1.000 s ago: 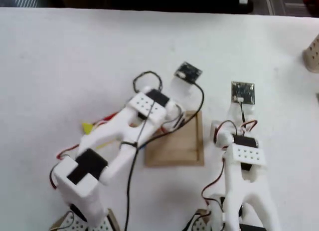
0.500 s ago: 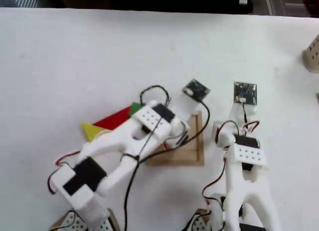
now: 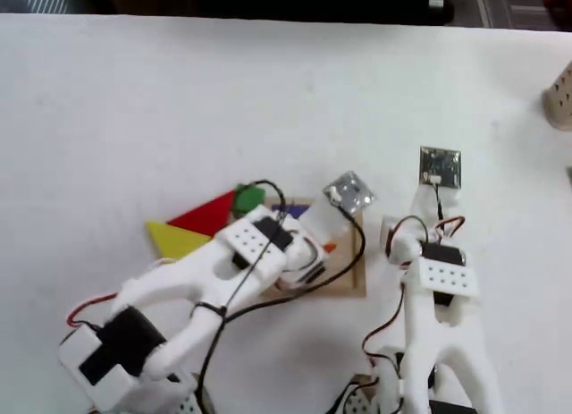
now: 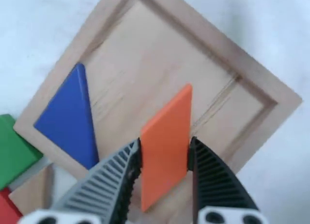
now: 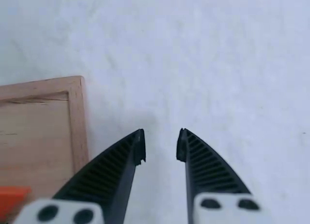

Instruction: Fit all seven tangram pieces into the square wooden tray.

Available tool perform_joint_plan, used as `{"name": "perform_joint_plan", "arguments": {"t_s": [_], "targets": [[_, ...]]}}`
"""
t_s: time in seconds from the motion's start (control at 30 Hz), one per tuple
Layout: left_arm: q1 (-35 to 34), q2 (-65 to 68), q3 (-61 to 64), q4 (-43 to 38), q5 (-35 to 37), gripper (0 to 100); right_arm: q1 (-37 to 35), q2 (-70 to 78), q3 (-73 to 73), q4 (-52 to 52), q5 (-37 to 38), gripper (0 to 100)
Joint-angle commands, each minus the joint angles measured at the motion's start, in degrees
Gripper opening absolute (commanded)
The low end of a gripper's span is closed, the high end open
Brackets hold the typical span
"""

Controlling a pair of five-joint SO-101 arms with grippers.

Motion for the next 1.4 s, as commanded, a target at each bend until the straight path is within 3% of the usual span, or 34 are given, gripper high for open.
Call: {"name": "perform_joint_plan", "arguments": {"t_s": [0.0, 0.17, 0.4, 0.5, 0.6, 0.67, 0.9, 1.17, 1.37], "targets": [[0.9, -3.2, -0.2, -1.3, -4.7, 16, 0.5, -1.0, -3.1, 0.0, -0.4, 11.9], [1.0, -3.0, -0.1, -1.3, -10.2, 16, 0.5, -1.0, -3.0, 0.0, -0.4, 11.9], [3.7, -3.5, 3.4, -2.9, -18.1, 28, 0.4, -1.0, -3.0, 0.0, -0.4, 11.9], [4.4, -3.5, 3.3, -2.9, -24.2, 28, 0.4, -1.0, -3.0, 0.0, -0.4, 11.9], [3.6, -3.5, 3.3, -2.9, -25.0, 28, 0.4, -1.0, -3.0, 0.0, -0.3, 11.9], [2.6, -4.3, 3.4, -2.7, -22.4, 28, 0.4, -1.0, -3.0, 0.0, -0.2, 11.9], [-2.5, -18.9, 5.9, -0.8, -3.3, 28, -1.1, -1.0, -3.0, -0.1, 0.0, 11.9], [-2.4, -39.4, 22.2, 0.8, 13.8, 27, -1.1, -0.9, -3.0, -0.1, 0.0, 11.9], [-2.5, -41.0, 25.9, -2.7, 16.1, 4, -1.2, -0.9, -2.9, -0.1, 0.0, 11.9]]}}
